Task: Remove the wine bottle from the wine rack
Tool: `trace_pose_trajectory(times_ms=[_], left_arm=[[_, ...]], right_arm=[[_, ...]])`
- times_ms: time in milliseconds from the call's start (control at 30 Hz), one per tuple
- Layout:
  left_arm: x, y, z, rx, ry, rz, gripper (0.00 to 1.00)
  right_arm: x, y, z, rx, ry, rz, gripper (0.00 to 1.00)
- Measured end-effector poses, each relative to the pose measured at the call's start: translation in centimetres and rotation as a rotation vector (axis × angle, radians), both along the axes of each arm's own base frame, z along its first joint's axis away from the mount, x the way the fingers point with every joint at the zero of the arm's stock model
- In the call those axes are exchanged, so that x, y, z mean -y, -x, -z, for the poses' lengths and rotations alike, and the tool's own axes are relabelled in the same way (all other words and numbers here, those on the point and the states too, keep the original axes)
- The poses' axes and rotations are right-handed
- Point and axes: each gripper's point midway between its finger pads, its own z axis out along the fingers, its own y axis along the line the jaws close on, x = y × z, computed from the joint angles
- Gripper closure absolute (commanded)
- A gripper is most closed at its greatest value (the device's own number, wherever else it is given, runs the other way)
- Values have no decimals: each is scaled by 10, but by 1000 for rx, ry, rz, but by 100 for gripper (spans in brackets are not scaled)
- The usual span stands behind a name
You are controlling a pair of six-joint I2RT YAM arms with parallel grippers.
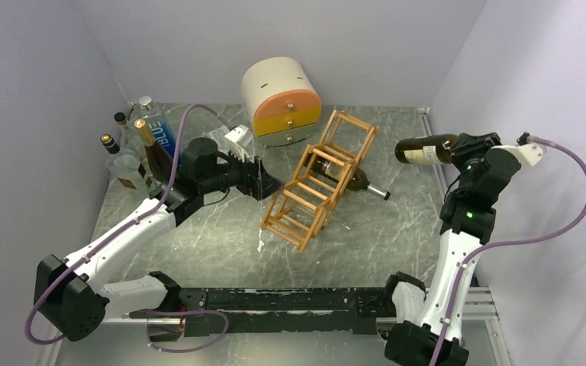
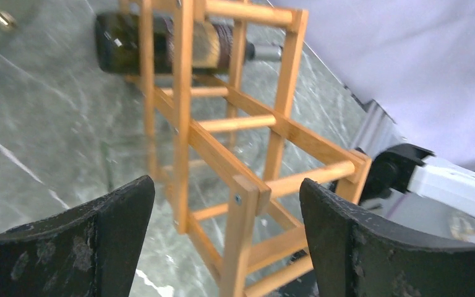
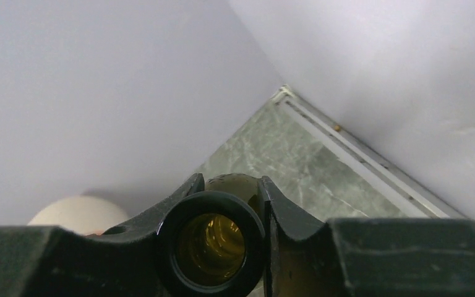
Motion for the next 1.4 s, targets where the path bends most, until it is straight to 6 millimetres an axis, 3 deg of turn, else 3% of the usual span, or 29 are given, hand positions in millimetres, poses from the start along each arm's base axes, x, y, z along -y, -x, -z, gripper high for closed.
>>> trace_pose_trajectory(times_ms=[100,200,500,600,667,767,900,967,1167,1200,1400], left_arm=[[7,15,17,-93,20,27,11],[16,30,22,-140,29,56,13],[48,68,23,-165,14,111,14],[57,77,27,-179,2,114,11],[61,81,30,-185,-10,110,9],[58,79,29,-182,-29,73,7],[37,73,19,-160,-64,-27,5],[22,71,9,-137,-70,-81,5],[-43,80,-24,-75,-60,-250,2],[-52,82,-29,-71,-55,-273,3],[-107,94,-52,-68,-40,-420,4]], right_arm=[[-14,-9,-16,10,41,-100,100],[-26,-16,-45,35,79,-188,100],[-63,-47,-175,243,211,-440,100],[-98,-62,-200,294,229,-574,100],[-148,-77,-210,309,247,-710,100],[-233,-89,-209,314,251,-931,100],[-334,-87,-178,255,241,-1148,100],[-368,-82,-166,219,256,-1215,100],[-483,-64,-156,224,377,-1347,100],[-488,-63,-153,222,385,-1354,100],[-573,-43,-87,118,531,-1425,100]])
